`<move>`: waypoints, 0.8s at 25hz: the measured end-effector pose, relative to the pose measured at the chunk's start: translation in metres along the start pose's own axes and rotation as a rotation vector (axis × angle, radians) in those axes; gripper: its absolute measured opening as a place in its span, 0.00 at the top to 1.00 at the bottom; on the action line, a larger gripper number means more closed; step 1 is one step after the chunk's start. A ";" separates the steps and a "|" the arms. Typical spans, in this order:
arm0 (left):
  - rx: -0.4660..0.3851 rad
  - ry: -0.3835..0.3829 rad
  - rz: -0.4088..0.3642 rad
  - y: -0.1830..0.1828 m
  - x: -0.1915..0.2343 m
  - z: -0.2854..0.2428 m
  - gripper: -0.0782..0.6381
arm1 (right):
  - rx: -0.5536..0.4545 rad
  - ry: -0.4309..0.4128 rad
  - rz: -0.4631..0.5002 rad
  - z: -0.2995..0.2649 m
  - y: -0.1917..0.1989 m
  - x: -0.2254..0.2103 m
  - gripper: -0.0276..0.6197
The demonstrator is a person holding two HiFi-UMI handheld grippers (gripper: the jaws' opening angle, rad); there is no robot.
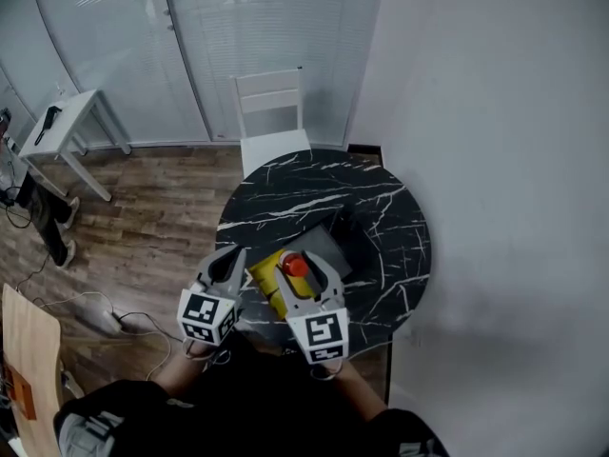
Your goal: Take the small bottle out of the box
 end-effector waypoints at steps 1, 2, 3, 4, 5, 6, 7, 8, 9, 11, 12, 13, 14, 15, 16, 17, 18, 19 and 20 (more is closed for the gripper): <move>-0.002 0.001 -0.001 -0.001 0.001 0.001 0.89 | 0.001 0.001 -0.002 0.000 0.000 0.000 0.63; -0.004 0.002 -0.001 -0.001 0.001 0.002 0.89 | 0.002 0.004 -0.005 -0.001 0.000 0.000 0.63; -0.003 0.004 -0.001 -0.002 0.001 0.002 0.89 | 0.002 0.006 -0.008 -0.001 0.000 0.000 0.63; -0.002 0.005 -0.001 -0.002 0.002 0.002 0.89 | 0.002 0.009 -0.009 -0.001 0.000 0.000 0.63; 0.000 0.006 -0.001 -0.003 0.002 0.003 0.89 | 0.002 0.010 -0.008 -0.001 0.000 -0.001 0.63; 0.001 0.006 -0.002 -0.004 0.003 0.004 0.89 | 0.002 0.010 -0.008 -0.001 -0.001 -0.001 0.63; 0.001 0.007 -0.003 -0.005 0.003 0.005 0.89 | 0.001 0.010 -0.010 -0.001 -0.001 0.000 0.63; -0.001 0.009 -0.004 -0.006 0.004 0.005 0.89 | -0.001 0.010 -0.012 -0.001 -0.002 0.000 0.64; -0.003 0.011 -0.005 -0.007 0.005 0.005 0.89 | -0.003 0.010 -0.014 -0.002 -0.002 0.000 0.63; -0.006 0.012 -0.004 -0.008 0.006 0.005 0.89 | -0.006 0.012 -0.019 -0.003 -0.003 0.000 0.63; -0.009 0.012 -0.002 -0.007 0.005 0.004 0.89 | -0.005 0.013 -0.020 -0.003 -0.002 0.000 0.63; -0.010 0.012 0.000 -0.006 0.004 0.004 0.89 | -0.003 0.012 -0.018 -0.002 -0.001 0.000 0.63; -0.011 0.011 0.001 -0.003 0.003 0.004 0.89 | -0.002 0.011 -0.015 -0.002 0.001 0.000 0.63; -0.009 0.009 0.001 -0.001 0.003 0.004 0.89 | 0.000 0.010 -0.012 -0.002 0.004 0.000 0.63; -0.006 0.007 0.002 0.003 0.003 0.005 0.89 | 0.001 0.009 -0.012 -0.002 0.006 0.001 0.63; -0.003 0.005 0.005 0.005 0.003 0.005 0.89 | 0.002 0.011 -0.015 -0.002 0.008 0.001 0.63; 0.001 0.004 0.008 0.008 0.004 0.005 0.89 | 0.001 0.014 -0.019 -0.002 0.010 0.001 0.63; 0.003 0.004 0.011 0.009 0.004 0.004 0.89 | 0.000 0.019 -0.024 -0.002 0.011 0.001 0.63; 0.005 0.004 0.011 0.011 0.004 0.003 0.89 | 0.000 0.023 -0.027 -0.003 0.011 0.000 0.63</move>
Point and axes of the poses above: the fingertips, and each gripper's own axes: z backward along the fingers, x to its left, y out of its underside, the point moved 10 cm from there along z, backward along the fingers, and after that the axes turned 3 degrees about y, right-handed, at the moved point
